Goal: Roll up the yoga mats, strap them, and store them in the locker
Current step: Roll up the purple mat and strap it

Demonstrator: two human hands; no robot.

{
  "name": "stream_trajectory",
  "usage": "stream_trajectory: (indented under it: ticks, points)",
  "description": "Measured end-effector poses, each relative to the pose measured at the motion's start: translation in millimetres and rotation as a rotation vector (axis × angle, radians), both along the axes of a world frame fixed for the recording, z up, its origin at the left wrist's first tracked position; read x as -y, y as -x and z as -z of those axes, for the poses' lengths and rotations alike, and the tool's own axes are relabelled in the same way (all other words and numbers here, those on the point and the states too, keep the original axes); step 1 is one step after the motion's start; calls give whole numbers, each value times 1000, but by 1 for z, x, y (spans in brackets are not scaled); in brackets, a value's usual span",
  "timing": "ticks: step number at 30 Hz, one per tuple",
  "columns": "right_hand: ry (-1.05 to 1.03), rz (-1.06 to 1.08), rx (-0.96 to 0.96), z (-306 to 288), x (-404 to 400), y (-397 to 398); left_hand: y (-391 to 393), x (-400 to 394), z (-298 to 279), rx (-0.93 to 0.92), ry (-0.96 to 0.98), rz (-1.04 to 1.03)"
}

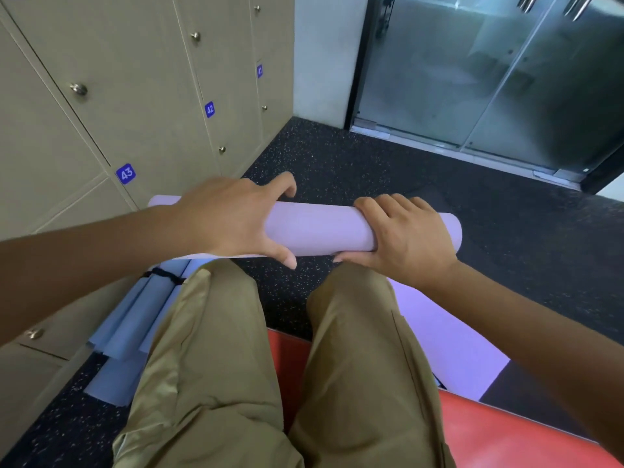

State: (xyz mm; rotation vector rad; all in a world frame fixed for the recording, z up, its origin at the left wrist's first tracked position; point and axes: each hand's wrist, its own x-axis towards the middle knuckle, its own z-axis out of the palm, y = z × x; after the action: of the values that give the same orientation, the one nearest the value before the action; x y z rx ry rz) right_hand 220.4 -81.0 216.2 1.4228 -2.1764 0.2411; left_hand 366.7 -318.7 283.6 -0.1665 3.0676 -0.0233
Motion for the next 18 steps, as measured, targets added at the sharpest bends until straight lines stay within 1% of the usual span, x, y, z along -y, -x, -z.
stream_trajectory:
  ticks: [3,5,11,13,15,16,18]
  points:
    - [18,-3,11,-10,-14,-19,-17,-10,-12,21,-57,33]
    - [-5,4,40,-12,-23,-32,-28,-14,-6,32,-131,38]
    - [-62,13,205,4,-42,-74,-63,-26,42,-38,-157,122]
    - [-78,35,205,15,-46,-84,-75,-30,56,-18,-128,135]
    - [-129,59,258,26,-50,-92,-85,-36,67,-13,-109,146]
    - [-150,62,304,32,-52,-94,-88,-39,72,4,-126,137]
    - [-170,57,368,41,-54,-96,-92,-42,81,62,-220,107]
